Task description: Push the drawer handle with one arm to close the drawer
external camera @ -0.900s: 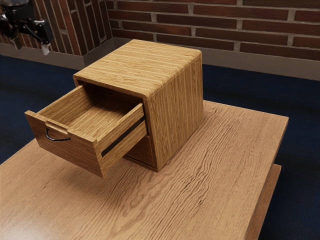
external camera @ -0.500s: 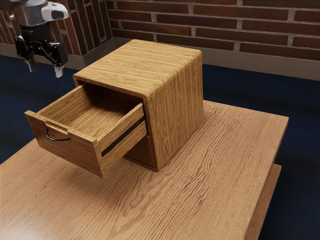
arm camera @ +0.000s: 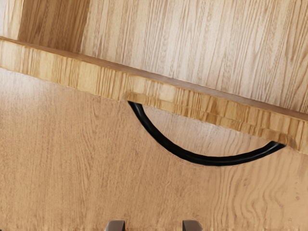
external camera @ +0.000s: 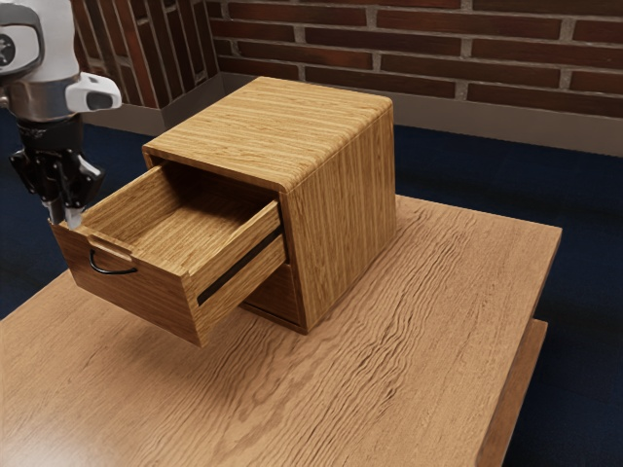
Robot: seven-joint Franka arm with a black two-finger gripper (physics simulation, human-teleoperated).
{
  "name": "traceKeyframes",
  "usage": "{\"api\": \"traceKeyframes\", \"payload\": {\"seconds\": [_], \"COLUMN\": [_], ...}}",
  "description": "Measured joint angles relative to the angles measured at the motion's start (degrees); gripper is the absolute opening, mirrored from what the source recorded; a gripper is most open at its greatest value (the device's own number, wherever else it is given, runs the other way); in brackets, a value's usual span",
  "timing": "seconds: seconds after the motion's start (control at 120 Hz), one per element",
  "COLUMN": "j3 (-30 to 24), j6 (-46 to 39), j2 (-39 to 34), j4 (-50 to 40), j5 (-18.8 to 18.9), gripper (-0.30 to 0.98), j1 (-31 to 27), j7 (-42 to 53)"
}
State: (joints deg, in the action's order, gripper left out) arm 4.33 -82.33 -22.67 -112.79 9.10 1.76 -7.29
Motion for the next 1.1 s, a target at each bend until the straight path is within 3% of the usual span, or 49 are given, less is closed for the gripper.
{"api": "traceKeyframes", "payload": {"seconds": [0.242, 0.417, 0.675, 1.1], "j3": [-0.6, -2.7, -2.9, -2.8], "j6": [0.2, 0.0, -2.5, -12.2], "j2": [-4.6, -8.9, -9.5, -8.0], "j4": [-9.6, -14.8, -19.3, -20.0], "j5": [-0.7, -2.0, -3.4, -0.3], "gripper": [-0.05, -0.08, -0.1, -0.1], "j1": [-1.2, -1.8, -1.9, -0.4], "j7": [-3.1, -4.8, -6.4, -7.9]}}
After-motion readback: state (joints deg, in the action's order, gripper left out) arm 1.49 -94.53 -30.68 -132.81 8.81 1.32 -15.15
